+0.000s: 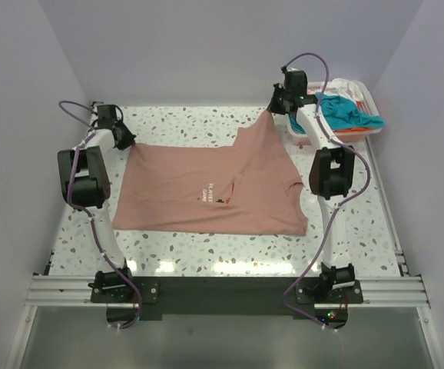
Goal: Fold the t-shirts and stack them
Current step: Fold the tshirt
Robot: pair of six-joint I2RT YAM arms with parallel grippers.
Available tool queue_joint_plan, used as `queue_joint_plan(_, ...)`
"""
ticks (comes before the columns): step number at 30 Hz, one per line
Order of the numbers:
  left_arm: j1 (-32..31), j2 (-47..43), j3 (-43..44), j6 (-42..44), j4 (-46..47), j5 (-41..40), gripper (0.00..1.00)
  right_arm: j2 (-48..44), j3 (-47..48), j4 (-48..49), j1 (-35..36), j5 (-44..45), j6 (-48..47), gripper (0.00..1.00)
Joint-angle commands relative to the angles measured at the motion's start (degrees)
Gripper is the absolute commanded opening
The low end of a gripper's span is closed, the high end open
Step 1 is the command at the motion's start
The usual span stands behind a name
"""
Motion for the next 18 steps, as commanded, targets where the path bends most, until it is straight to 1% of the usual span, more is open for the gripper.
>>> queue_joint_plan(1, 0.3, -2.99, 0.77, 1.59, 4.02, 3.25, 0.0, -3.66, -2.22, 5.19, -0.37, -3.85, 1.73, 0.0)
queue_joint_plan(3, 0.39, -5.87, -1.78, 2.29, 5.77, 3.51, 0.0, -7.09, -7.23, 6.25, -0.2, -4.64, 2.08, 0.0)
queue_joint_plan(4, 0.39, -7.03, -4.75, 2.55, 6.39, 3.69, 0.0, -8.84, -9.33, 7.56, -0.2, -5.26, 2.17, 0.0)
queue_joint_plan(5, 0.39, -8.17, -6.26, 2.99, 7.0, 3.69, 0.0, -10.42, -13.62, 8.27, -0.2, -5.52, 2.17, 0.0)
queue_joint_plan(6, 0.39, -10.18, -7.75, 3.34, 7.88, 3.87, 0.0, -11.92, -15.84, 8.97, -0.11, -5.7, 2.17, 0.0)
queue_joint_plan(7, 0.39, -11.16, -10.29, 3.61, 8.15, 4.04, 0.0, -15.24, -17.86, 9.85, -0.11, -6.05, 2.17, 0.0)
queue_joint_plan(9, 0.39, -13.79, -12.68, 4.31, 8.68, 4.04, 0.0, -18.25, -23.22, 10.21, -0.02, -6.4, 1.65, 0.0)
queue_joint_plan(13, 0.39, -18.02, -18.82, 5.54, 8.68, 2.21, 0.0, -26.58, -31.31, 10.12, 0.06, -7.28, 0.68, 0.0)
queue_joint_plan(15, 0.3, -20.29, -21.29, 6.25, 8.24, 1.24, 0.0, -29.15, -36.06, 10.12, 0.33, -7.37, -0.11, 0.0)
queue_joint_plan(18, 0.39, -22.58, -23.32, 7.21, 7.28, -0.52, 0.0, -34.33, -41.77, 9.95, 0.59, -7.37, -0.38, 0.0)
